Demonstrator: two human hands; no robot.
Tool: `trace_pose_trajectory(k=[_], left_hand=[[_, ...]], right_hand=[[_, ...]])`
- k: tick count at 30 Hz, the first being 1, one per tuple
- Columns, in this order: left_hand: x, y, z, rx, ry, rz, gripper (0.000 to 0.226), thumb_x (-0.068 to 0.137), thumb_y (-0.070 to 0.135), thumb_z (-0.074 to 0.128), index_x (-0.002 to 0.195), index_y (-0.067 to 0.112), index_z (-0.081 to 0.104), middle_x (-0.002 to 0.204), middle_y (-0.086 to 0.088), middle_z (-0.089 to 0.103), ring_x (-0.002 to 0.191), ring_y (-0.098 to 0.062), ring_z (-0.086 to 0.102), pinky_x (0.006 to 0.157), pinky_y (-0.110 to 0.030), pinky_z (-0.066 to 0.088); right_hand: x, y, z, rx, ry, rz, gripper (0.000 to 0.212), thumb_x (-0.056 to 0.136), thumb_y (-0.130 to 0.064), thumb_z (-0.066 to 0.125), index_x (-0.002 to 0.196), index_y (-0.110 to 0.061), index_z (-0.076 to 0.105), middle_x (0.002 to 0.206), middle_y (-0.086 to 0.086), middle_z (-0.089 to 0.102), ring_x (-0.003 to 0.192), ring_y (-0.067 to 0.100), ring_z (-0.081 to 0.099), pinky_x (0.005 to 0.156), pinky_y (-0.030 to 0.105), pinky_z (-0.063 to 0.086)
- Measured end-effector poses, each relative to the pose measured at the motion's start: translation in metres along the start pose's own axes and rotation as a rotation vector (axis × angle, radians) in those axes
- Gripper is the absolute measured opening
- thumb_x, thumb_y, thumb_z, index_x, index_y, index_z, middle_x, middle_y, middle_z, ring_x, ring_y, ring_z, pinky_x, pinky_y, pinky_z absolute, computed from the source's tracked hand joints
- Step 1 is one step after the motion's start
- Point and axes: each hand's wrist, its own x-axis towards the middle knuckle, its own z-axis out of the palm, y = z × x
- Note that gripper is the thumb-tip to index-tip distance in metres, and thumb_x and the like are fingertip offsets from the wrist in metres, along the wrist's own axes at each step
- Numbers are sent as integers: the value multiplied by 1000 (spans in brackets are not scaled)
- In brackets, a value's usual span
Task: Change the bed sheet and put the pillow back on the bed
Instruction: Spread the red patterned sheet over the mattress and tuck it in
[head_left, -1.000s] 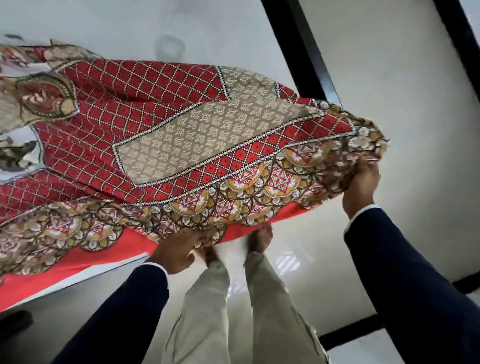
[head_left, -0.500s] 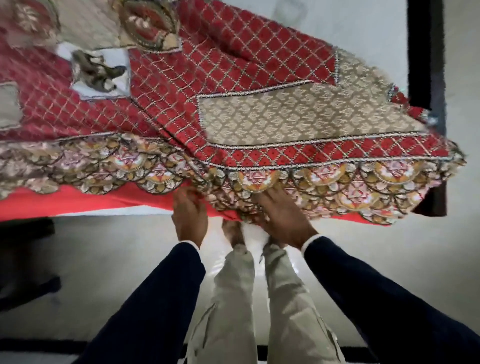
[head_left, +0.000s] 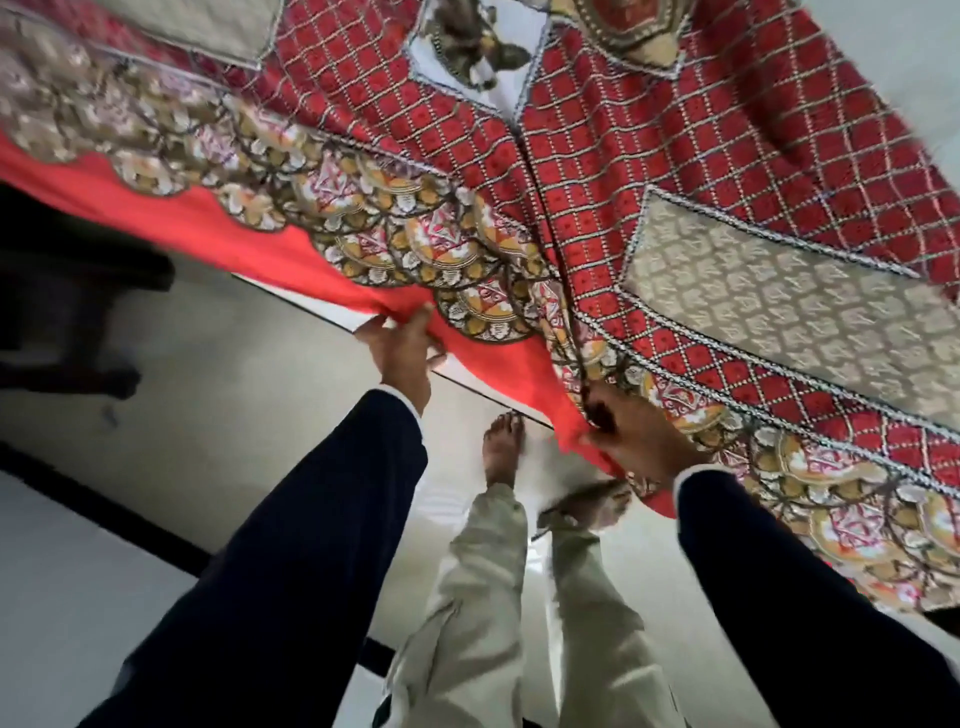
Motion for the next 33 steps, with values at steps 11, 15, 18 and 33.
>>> trace_pose_trajectory(k=[11, 15, 18, 33], left_hand=[[12, 32, -40, -92, -30, 30, 7, 93, 20, 63, 87, 18, 65, 70, 2, 63, 63, -13, 60, 61, -30, 51], [12, 8, -97, -118, 152, 116, 12, 94, 21, 64, 82, 18, 63, 74, 1, 66, 64, -15, 62, 55, -29, 51], [18, -22, -130, 5, 205, -18, 23, 97, 33, 64, 82, 19, 53, 85, -6, 62, 74, -24, 62, 54, -29, 45], [9, 21, -22, 1150, -288, 904, 46, 82, 22, 63, 126, 23, 54, 136, -11, 47, 129, -35, 43, 106, -56, 34]], right_hand=[[49, -29, -69, -143, -654, 111, 36, 61, -32, 91, 78, -24, 61, 72, -12, 65, 70, 8, 58, 64, 27, 44], [53, -36, -41, -225, -550, 166, 44, 60, -32, 88, 90, -24, 57, 82, -10, 62, 80, 15, 61, 66, 29, 47], [48, -34, -13, -228, -405, 133, 36, 66, -20, 89, 86, -23, 60, 79, -3, 65, 79, 24, 65, 73, 37, 54], [-13, -20, -49, -203, 43, 308, 33, 87, -34, 57, 113, -14, 64, 114, 10, 67, 107, 31, 63, 91, 39, 49]])
